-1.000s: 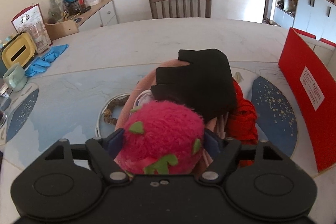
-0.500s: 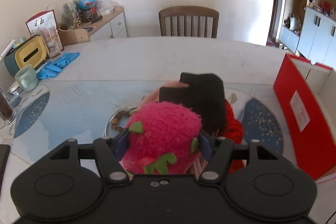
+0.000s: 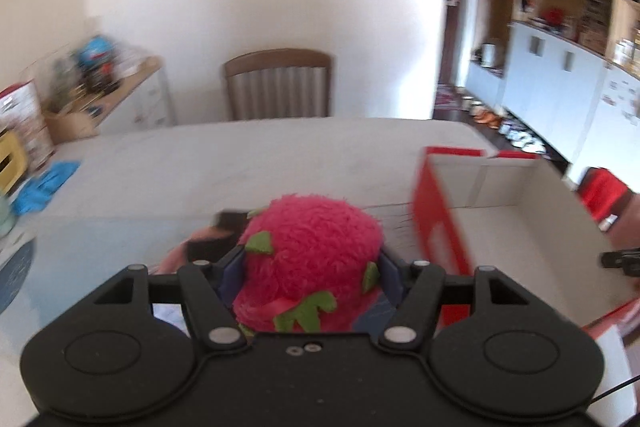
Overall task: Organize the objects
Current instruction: 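Carry the strawberry plush with the left gripper into the box and release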
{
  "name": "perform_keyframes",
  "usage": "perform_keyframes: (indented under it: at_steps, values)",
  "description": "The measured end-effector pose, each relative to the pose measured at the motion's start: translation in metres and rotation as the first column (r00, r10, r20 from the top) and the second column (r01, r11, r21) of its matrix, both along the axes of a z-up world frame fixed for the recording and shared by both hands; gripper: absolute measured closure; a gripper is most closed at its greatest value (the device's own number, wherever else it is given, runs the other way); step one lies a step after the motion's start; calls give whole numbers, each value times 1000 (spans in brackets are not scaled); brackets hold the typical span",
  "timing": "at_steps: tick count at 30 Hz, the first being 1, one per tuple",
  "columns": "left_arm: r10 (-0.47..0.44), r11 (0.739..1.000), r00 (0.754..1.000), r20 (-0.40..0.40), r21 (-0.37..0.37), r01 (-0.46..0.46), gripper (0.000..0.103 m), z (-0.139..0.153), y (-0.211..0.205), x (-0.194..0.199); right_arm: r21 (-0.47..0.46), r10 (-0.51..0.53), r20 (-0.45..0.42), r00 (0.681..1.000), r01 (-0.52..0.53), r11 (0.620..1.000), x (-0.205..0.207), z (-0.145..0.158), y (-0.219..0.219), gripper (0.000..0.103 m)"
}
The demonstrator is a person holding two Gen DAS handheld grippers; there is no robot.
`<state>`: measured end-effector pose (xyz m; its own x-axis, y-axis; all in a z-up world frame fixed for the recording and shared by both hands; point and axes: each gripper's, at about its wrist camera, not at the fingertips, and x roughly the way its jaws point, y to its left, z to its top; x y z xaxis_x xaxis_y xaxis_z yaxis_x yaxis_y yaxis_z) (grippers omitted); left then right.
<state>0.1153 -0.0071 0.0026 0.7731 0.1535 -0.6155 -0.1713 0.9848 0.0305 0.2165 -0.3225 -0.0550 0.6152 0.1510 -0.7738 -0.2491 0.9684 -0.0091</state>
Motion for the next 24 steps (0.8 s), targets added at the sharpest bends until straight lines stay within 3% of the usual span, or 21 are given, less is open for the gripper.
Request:
perform_keyframes:
  at_steps: [8, 15, 24]
  values:
    - [-206, 979, 979, 0, 5, 206, 37, 3, -71, 35, -2, 24, 1, 1000, -24, 1000, 0, 0, -2, 101]
    - [-313, 949, 950, -27, 29, 313, 37, -6, -122, 64, -5, 51, 1, 999, -51, 999, 0, 0, -3, 101]
    - [-367, 922, 910, -192, 52, 383, 37, -55, -163, 102, -12, 81, 1, 997, -81, 997, 1, 0, -3, 100]
